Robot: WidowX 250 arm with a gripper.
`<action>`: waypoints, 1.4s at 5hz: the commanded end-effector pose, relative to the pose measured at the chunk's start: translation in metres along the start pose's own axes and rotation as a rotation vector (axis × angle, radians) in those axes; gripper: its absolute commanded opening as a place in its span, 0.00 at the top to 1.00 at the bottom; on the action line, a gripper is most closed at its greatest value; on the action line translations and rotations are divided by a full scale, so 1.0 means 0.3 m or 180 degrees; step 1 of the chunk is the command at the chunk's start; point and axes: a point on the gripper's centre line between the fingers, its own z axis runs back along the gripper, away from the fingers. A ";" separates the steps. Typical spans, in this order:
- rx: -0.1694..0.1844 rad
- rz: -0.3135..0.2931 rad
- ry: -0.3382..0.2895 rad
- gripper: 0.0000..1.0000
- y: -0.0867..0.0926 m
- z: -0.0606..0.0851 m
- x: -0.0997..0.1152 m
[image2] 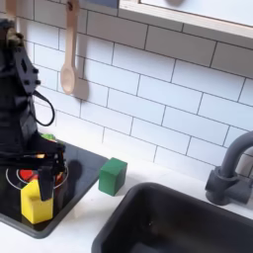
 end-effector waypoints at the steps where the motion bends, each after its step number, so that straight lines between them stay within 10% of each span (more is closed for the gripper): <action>1: 0.0039 -0.0016 -0.0001 0.00 -0.059 -0.039 0.054; 4: 0.0232 0.0116 -0.0077 0.00 -0.031 -0.071 0.171; 7: 0.0229 0.0007 0.0068 0.00 0.016 -0.058 0.116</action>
